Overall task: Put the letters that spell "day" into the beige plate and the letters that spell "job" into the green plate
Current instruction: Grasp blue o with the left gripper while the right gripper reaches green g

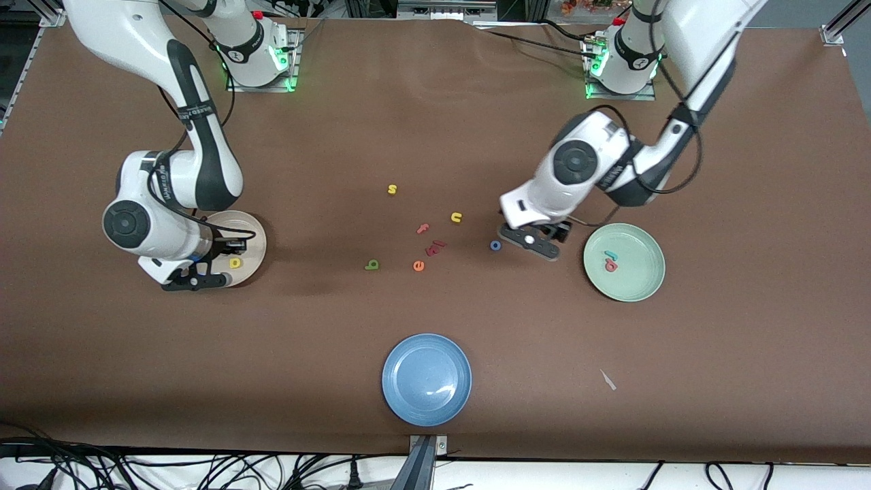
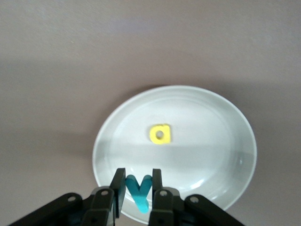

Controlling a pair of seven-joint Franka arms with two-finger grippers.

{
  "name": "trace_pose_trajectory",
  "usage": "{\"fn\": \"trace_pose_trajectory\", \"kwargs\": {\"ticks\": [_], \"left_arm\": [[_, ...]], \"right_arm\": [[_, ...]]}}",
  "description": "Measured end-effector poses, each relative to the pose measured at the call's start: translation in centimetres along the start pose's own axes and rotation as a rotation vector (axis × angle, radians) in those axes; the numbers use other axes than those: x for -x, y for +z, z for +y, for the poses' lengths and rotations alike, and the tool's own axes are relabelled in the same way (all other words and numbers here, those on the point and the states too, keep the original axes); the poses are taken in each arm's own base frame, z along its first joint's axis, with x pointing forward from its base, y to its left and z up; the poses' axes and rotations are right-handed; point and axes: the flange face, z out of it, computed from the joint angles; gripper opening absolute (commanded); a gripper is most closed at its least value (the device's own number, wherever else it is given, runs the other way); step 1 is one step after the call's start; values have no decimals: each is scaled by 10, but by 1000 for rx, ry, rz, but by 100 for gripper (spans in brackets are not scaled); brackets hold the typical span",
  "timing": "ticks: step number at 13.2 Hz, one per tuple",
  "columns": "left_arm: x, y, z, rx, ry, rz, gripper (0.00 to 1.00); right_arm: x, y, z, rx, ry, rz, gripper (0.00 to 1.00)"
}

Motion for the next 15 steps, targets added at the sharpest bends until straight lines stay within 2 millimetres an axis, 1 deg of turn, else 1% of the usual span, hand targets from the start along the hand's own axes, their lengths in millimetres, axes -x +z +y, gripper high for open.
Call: {"fn": "trace_pose_trajectory", "kwargs": {"ticks": [1,2,3,4,5,7,8,10,12,14,15], "left_arm": [[-3,6,22,3,-21,0,100],[-8,15,38,-11,-36,5,100],[-12,26,47,-37,-45,13,100],[-17,37,49,-62,-52,18,99],[-21,47,45,-76,-58,18,98],[-27,60,33,-77,-72,16,93],[-30,66,30,-61,-78,30,92],[-33,78,28,-35,-84,46,86],[-33,93,23,-35,-88,35,84],[-32,102,19,-46,-80,28,79],[-31,104,19,-48,-77,26,77]], "right_arm": [[6,5,6,1,-6,16,9],[12,12,11,4,-13,44,9],[19,20,16,8,-15,79,10],[27,29,19,13,-13,115,31],[34,35,20,15,-13,131,99],[40,38,20,13,-22,135,100],[39,36,17,12,-27,137,100],[35,26,7,5,-41,130,100],[25,8,-16,-15,-31,100,100],[15,-11,-52,-36,13,89,100],[11,-16,-72,-46,39,89,100]]}}
